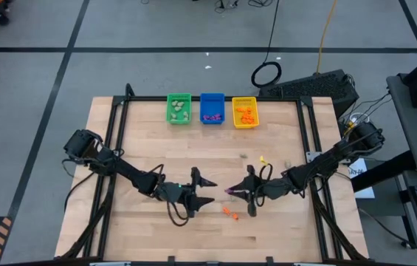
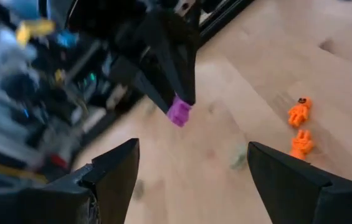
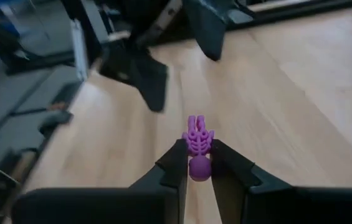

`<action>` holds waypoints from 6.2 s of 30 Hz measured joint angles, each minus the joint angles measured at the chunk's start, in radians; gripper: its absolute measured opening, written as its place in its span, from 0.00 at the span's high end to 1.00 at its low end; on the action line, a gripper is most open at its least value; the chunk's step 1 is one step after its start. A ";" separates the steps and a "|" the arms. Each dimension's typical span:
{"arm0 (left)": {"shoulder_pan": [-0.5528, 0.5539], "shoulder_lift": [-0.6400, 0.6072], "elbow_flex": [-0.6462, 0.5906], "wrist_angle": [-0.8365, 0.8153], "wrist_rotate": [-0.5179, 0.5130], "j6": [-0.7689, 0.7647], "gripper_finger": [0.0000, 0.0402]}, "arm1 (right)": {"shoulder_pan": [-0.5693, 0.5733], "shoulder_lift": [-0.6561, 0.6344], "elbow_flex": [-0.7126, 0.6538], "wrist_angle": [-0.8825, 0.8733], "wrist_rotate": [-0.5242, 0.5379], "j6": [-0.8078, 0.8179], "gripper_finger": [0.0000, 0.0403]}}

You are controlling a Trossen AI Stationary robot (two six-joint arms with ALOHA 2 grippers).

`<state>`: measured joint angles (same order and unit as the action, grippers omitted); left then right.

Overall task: Sort Halloween decoration
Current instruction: Put the purple skeleton toy into the blue bin

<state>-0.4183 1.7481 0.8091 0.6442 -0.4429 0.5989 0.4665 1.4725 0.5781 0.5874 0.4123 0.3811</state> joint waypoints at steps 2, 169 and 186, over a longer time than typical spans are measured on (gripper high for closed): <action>0.000 0.000 0.013 0.002 0.022 0.085 0.26 | 0.001 0.006 0.000 0.047 -0.024 0.000 0.88; -0.041 0.098 0.061 0.713 -0.251 0.746 0.93 | -0.002 -0.219 0.000 -0.487 0.267 -0.030 0.45; 0.142 0.098 0.061 0.677 -0.365 0.611 0.93 | -0.002 -0.219 0.000 -0.487 0.267 -0.026 0.45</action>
<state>-0.2763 1.8458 0.8696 1.3215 -0.8076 1.2100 0.4644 1.2537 0.5785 0.1005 0.6793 0.3552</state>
